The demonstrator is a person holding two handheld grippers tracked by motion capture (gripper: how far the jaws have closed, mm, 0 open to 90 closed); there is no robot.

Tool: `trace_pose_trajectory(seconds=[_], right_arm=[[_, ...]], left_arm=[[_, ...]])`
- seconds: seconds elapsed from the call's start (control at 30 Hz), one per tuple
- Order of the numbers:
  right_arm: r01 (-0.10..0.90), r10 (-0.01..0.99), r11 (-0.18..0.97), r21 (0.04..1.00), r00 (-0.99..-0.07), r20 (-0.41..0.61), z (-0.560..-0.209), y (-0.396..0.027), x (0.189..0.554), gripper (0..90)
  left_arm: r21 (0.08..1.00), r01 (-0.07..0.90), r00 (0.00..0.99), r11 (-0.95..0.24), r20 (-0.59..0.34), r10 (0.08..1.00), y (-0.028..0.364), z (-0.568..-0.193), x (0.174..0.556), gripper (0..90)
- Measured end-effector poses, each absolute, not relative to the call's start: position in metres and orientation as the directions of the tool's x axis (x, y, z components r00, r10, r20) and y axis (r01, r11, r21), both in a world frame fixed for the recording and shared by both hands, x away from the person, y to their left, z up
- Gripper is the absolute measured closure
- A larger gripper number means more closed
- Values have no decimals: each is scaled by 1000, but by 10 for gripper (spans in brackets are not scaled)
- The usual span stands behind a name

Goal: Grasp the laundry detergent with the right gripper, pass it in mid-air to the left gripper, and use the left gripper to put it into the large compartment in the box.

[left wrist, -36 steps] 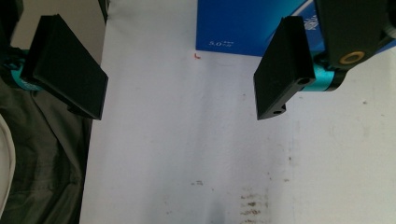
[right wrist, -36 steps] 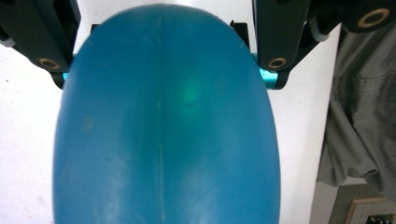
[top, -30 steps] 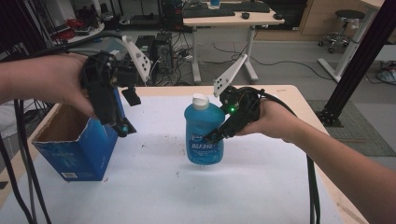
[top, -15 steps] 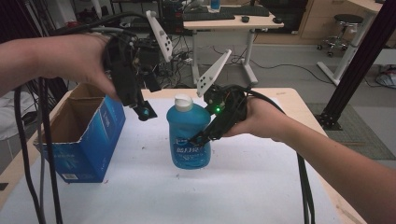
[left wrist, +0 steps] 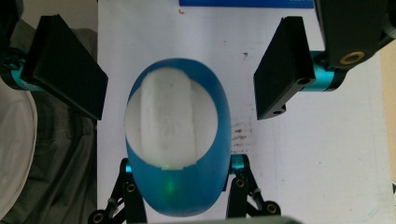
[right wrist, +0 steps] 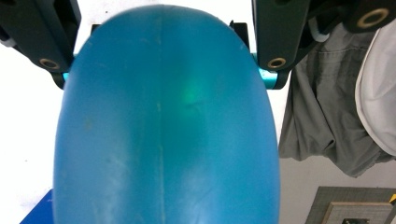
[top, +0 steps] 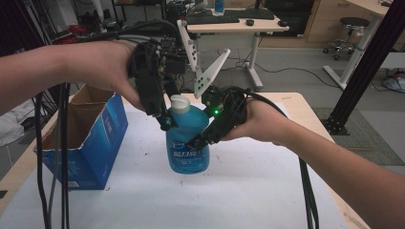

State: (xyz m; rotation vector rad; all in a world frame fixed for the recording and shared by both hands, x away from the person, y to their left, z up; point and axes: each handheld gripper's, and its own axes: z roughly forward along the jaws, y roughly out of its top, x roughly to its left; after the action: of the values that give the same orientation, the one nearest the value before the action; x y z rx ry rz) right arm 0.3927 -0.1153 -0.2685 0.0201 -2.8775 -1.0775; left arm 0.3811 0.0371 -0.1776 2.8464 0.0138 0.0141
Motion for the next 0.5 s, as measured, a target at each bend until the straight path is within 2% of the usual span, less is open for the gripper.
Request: trace_pose_trajectory(seconds=[0.5], right_arm=[[15,-24,752,660,-998,50,-263,-114,391,467]], left_arm=[[282,13,1000,-959,15,18,33,-183,382,179]])
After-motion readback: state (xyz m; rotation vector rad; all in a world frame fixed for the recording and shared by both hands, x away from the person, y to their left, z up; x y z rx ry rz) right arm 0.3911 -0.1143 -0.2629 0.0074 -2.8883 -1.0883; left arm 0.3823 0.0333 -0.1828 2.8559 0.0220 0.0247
